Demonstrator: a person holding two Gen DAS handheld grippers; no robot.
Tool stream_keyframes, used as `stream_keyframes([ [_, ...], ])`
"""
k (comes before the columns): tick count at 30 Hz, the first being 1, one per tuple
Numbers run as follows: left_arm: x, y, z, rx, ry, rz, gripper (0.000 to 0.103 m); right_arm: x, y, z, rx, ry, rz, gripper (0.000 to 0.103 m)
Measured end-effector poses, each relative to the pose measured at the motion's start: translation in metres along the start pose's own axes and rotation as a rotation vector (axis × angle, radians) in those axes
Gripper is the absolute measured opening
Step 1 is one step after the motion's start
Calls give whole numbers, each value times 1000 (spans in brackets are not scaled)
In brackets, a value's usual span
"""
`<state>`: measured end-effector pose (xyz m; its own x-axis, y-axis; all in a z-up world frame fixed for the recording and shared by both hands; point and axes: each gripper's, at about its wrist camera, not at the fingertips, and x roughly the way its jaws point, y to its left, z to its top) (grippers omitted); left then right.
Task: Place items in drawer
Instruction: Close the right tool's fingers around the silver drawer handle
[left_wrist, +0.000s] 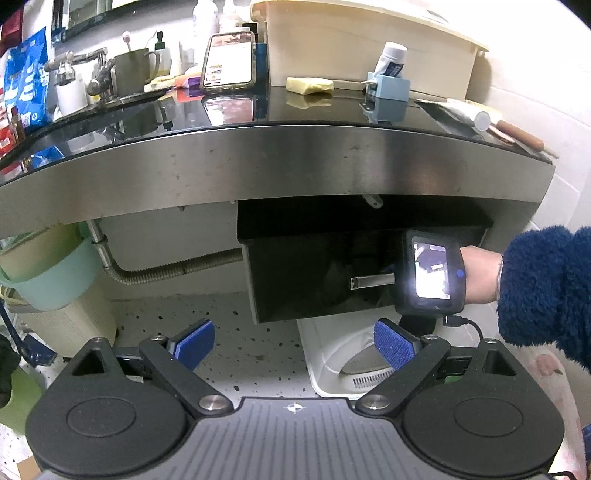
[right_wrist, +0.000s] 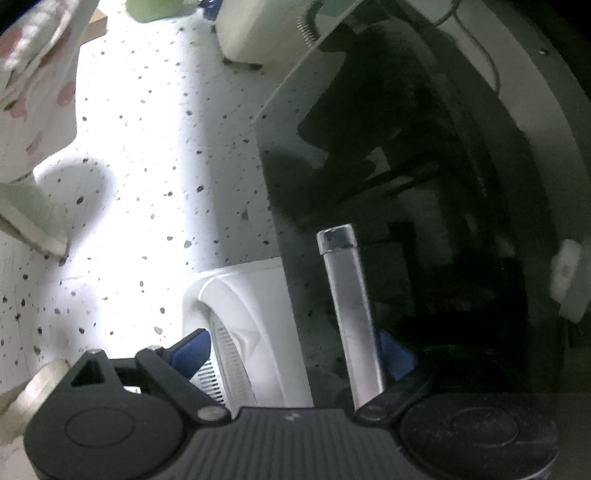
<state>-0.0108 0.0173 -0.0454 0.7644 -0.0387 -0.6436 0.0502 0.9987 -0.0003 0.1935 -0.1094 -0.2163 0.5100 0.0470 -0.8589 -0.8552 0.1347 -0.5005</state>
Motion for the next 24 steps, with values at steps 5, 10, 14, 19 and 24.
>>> stream_keyframes([
  [5,2,-4,-2,15,14,-12,94,4,1,-3,-11,-11,9,103],
  [10,4,-8,-4,27,26,-21,94,13,-7,-1,-23,-18,13,103],
  [14,4,-10,-5,30,39,-24,94,15,-13,0,-2,-26,30,103],
  [19,2,-10,-7,32,38,-22,94,18,-12,4,-34,-6,19,103],
  [24,0,-10,-7,36,36,-15,94,19,-14,5,-33,-1,25,103],
])
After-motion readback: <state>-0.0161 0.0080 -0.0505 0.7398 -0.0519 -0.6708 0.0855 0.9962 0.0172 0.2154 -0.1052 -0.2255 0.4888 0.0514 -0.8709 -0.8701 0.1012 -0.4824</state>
